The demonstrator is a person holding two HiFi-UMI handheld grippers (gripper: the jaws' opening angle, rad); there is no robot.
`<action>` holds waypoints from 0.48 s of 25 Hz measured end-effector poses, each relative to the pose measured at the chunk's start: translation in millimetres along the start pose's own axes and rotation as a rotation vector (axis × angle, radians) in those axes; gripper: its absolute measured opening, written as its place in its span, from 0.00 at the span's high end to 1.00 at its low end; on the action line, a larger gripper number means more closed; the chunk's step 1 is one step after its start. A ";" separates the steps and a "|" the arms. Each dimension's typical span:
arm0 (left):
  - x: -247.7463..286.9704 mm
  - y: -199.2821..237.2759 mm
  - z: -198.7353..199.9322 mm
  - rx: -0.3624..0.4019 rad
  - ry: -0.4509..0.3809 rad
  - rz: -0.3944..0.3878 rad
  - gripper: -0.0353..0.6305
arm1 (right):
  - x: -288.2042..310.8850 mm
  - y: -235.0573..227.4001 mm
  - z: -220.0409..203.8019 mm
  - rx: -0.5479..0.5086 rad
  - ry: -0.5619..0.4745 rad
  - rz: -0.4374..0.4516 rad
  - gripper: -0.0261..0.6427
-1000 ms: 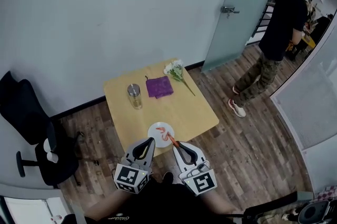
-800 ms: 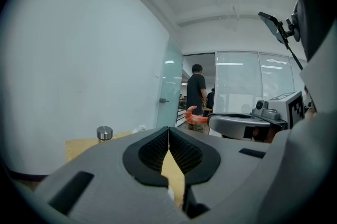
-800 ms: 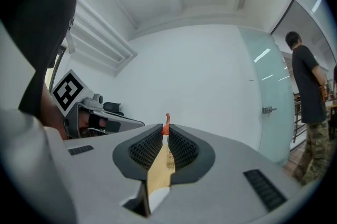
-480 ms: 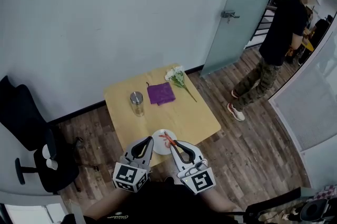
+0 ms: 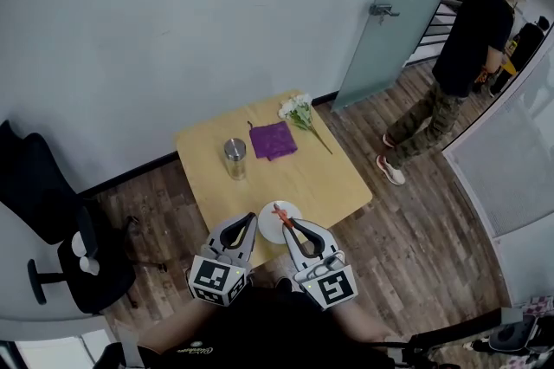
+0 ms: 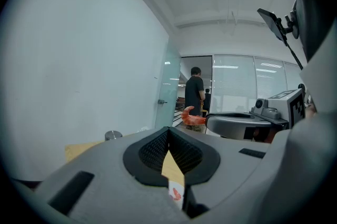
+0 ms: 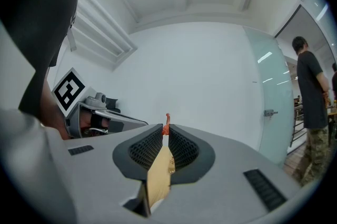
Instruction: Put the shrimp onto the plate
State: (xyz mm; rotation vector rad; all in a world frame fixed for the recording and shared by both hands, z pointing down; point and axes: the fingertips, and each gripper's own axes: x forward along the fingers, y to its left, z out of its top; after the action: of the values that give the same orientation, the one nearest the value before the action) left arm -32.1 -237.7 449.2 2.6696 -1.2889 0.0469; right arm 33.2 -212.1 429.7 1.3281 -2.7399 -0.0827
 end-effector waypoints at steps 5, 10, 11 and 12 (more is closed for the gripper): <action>1.3 6.7 1.5 -0.007 -0.004 -0.008 0.95 | 8.9 1.5 -5.7 0.003 0.018 -0.006 0.91; 2.0 9.4 -2.8 -0.011 0.006 -0.021 0.95 | 19.4 -0.7 -26.3 0.107 0.052 -0.014 0.91; 2.2 10.5 -4.0 -0.014 0.009 -0.022 0.95 | 21.9 -2.7 -32.4 0.137 0.059 -0.018 0.91; 2.2 11.3 -6.0 -0.019 0.014 -0.024 0.95 | 23.9 -4.5 -39.6 0.163 0.070 -0.022 0.91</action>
State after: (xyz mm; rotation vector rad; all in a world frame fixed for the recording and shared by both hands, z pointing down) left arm -39.2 -245.3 457.0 2.6632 -1.2463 0.0499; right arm 26.3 -233.9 470.1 1.3716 -2.7232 0.1861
